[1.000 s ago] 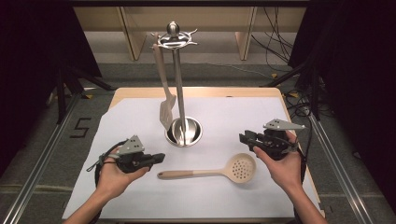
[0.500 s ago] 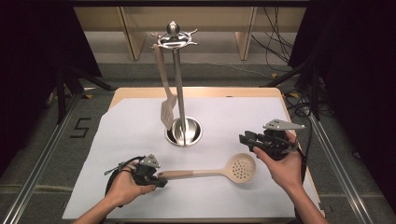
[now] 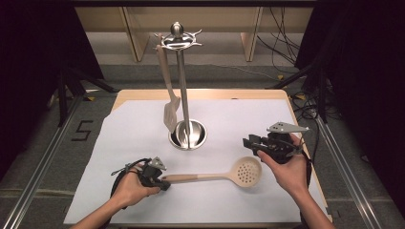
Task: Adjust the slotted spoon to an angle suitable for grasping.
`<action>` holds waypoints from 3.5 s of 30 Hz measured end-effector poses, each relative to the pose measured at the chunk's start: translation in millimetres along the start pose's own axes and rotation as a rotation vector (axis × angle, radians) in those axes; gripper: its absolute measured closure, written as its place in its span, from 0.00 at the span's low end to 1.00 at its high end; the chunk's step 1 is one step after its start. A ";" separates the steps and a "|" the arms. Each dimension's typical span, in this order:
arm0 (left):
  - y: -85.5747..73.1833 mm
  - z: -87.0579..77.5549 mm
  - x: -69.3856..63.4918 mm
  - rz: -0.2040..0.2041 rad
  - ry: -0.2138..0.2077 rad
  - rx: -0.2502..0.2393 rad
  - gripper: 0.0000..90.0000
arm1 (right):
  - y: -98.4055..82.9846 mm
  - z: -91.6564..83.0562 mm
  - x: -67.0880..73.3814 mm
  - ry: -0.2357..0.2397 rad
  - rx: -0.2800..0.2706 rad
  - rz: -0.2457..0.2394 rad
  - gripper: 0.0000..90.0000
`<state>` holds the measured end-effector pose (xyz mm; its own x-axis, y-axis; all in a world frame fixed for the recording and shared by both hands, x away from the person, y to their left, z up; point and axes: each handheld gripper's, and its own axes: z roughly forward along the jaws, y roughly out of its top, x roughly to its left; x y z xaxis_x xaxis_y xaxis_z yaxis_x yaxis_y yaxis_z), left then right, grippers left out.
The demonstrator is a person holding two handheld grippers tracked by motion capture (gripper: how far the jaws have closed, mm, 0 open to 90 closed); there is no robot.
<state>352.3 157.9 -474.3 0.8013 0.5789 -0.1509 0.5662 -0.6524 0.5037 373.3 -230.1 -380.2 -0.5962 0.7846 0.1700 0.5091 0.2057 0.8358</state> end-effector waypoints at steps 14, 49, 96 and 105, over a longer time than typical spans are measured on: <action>17.3 6.3 20.4 -0.017 0.050 -0.013 0.99 | -2.2 28.5 11.1 0.059 0.188 -0.073 0.71; -11.4 -34.3 22.2 -0.131 0.091 -0.268 0.86 | -11.4 133.5 59.2 0.217 0.720 -0.409 0.69; -12.4 -26.5 19.8 -0.141 0.076 -0.243 0.83 | -29.4 107.2 47.6 0.162 0.977 -0.621 0.88; -12.6 -26.0 19.9 -0.142 0.071 -0.240 0.83 | -23.5 116.0 51.3 0.156 0.952 -0.614 0.81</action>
<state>356.1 190.3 -461.6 0.6970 0.6945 -0.1784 0.6029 -0.4328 0.6703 402.8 -126.8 -451.7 -0.9436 0.3310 -0.0115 0.3292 0.9412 0.0764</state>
